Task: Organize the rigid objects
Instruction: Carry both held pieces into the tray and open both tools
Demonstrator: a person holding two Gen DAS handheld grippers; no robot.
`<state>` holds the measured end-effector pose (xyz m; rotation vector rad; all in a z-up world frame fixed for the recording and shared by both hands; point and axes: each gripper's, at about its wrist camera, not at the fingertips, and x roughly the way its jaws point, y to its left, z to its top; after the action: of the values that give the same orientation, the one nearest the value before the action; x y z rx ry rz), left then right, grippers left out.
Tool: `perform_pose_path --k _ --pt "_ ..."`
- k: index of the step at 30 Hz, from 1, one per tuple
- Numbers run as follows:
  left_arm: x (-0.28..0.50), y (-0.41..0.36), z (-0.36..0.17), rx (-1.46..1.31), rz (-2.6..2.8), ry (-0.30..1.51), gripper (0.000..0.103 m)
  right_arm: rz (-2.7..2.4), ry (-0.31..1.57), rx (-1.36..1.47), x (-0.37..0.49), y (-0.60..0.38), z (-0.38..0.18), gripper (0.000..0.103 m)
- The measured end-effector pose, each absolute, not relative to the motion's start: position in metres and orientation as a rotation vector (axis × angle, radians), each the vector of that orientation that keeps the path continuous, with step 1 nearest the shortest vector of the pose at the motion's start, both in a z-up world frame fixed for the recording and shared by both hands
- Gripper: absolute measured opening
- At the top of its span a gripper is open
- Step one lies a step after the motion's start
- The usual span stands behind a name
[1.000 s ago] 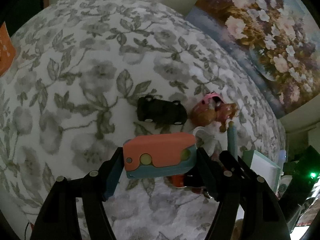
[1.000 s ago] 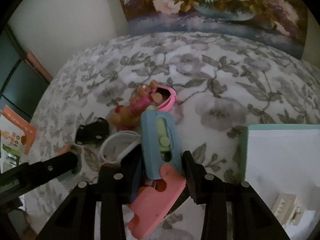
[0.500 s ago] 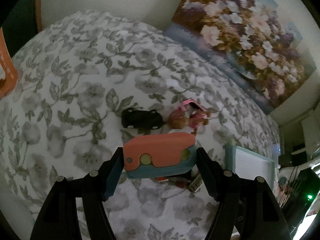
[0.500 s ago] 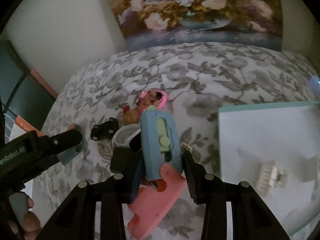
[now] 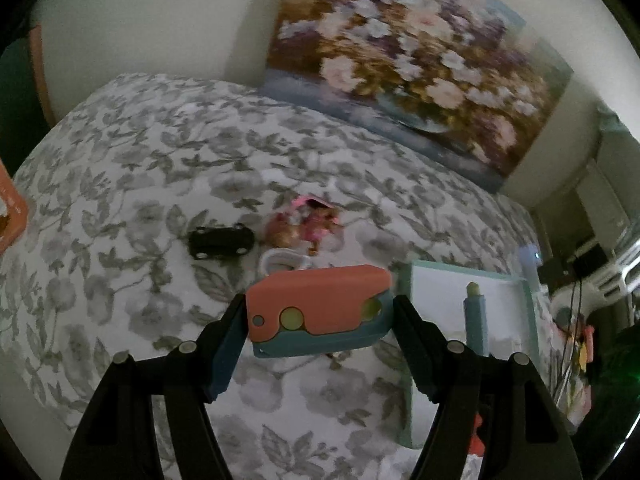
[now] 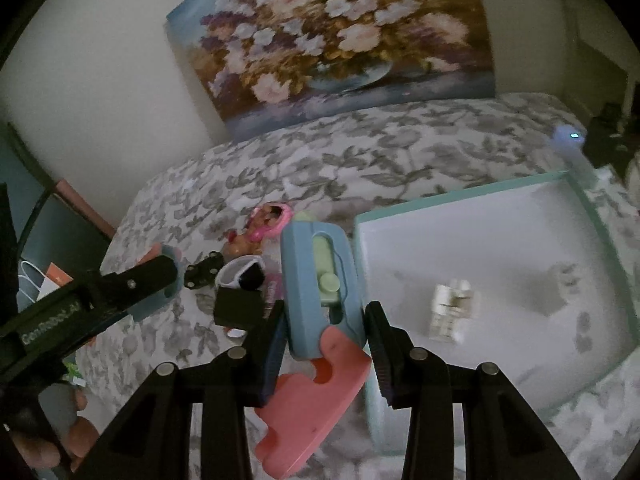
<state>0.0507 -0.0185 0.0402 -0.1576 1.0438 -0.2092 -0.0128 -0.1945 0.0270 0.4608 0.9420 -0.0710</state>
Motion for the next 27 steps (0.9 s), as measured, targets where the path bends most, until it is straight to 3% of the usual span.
perform_pose_path --k 18,27 --pt "0.023 -0.109 0.019 0.009 -0.357 1.133 0.073 -0.304 0.955 0.606 -0.050 -0.306 0.007 0.042" --pt "-0.001 -0.168 -0.017 0.190 -0.430 1.214 0.073 -0.425 0.958 0.622 -0.072 -0.348 -0.003 0.042"
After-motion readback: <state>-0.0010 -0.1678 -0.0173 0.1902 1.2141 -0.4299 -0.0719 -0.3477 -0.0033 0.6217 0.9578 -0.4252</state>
